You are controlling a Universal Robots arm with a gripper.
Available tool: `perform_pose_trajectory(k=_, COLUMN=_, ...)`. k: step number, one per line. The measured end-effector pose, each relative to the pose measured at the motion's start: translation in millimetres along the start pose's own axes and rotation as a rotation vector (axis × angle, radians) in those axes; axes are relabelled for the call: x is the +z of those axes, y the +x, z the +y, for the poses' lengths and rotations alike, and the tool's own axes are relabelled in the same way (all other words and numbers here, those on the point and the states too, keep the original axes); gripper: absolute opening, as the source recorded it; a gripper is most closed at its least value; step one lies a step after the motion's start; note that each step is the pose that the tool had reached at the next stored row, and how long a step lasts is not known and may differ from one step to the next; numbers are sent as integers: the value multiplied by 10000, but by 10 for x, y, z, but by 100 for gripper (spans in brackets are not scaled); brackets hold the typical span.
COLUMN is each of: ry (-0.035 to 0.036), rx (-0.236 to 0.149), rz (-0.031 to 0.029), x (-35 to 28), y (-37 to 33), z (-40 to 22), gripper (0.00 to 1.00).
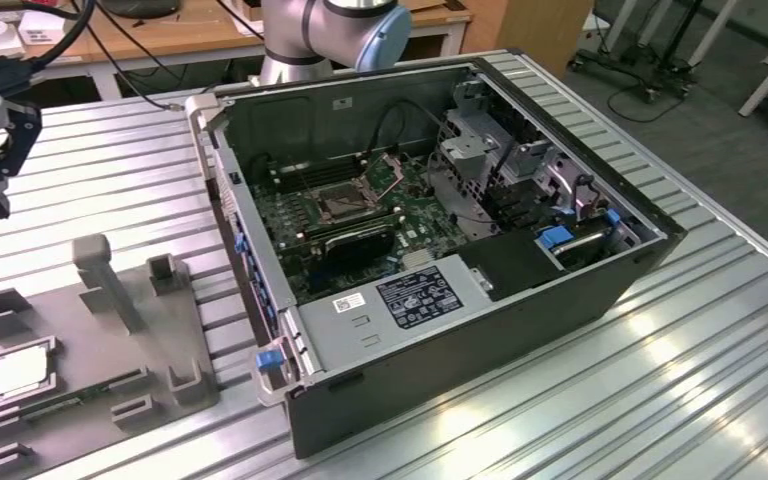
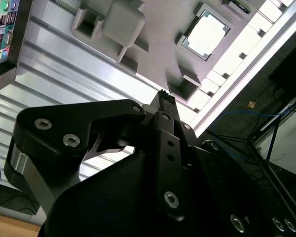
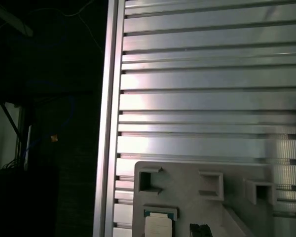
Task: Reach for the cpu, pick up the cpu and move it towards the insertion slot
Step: 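Reach for the cpu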
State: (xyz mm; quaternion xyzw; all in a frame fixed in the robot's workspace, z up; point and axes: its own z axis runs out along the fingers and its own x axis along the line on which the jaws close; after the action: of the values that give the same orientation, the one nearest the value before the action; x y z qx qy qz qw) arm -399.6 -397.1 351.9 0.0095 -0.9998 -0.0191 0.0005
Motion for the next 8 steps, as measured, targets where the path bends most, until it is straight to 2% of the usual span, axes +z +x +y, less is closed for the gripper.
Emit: perform_pose_trajectory(k=8, ry=0, rx=-1, rz=-1, x=2, y=69, z=1, gripper=11)
